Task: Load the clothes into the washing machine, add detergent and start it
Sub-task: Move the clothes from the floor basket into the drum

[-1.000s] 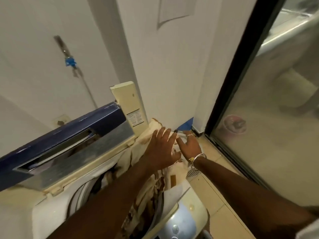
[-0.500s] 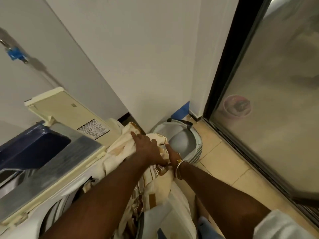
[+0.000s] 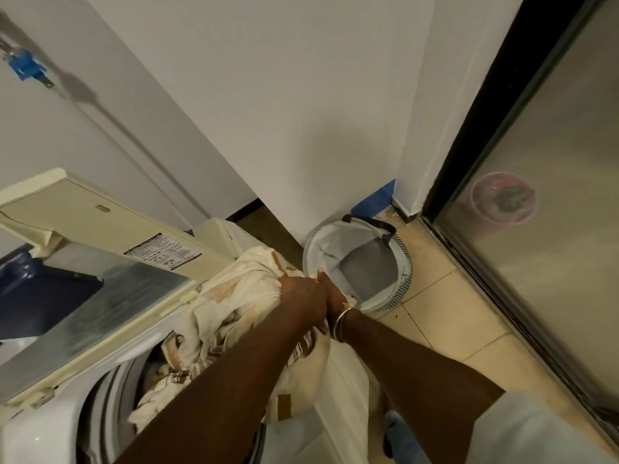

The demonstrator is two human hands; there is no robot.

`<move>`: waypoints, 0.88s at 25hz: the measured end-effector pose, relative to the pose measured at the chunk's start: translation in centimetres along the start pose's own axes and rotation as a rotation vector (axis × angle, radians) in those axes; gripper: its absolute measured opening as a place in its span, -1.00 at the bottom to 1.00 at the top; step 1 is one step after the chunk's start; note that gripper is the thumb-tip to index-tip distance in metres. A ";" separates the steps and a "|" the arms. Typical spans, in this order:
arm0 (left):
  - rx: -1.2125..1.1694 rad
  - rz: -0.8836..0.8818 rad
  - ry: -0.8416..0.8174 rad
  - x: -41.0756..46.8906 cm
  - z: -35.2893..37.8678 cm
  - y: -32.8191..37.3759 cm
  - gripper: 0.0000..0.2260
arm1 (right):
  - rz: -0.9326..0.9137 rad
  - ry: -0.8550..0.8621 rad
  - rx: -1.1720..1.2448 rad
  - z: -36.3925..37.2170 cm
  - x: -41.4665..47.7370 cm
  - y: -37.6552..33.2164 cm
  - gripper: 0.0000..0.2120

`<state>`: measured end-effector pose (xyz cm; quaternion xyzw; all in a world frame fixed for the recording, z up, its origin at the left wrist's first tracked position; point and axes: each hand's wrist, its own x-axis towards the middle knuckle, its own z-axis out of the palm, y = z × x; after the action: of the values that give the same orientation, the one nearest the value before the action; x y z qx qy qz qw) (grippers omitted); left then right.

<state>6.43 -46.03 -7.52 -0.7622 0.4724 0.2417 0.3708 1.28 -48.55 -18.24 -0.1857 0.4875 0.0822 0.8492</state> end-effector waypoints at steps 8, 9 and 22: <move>-0.294 0.020 0.380 -6.7 -1.2 -4.2 -0.75 | -0.367 0.342 -0.329 3.5 -5.0 -1.7 -0.62; -0.367 0.028 0.485 -8.3 -0.9 -5.0 -0.74 | -0.440 0.393 -0.443 4.2 -5.9 -1.6 -0.58; -0.634 0.218 0.793 -26.1 19.4 -17.7 -0.74 | -1.160 0.022 -0.696 17.9 -16.9 16.9 -0.66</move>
<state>10.59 -11.58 5.36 -0.8163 0.5570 0.1026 -0.1133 1.49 -25.22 0.46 -0.6809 0.2625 -0.2365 0.6415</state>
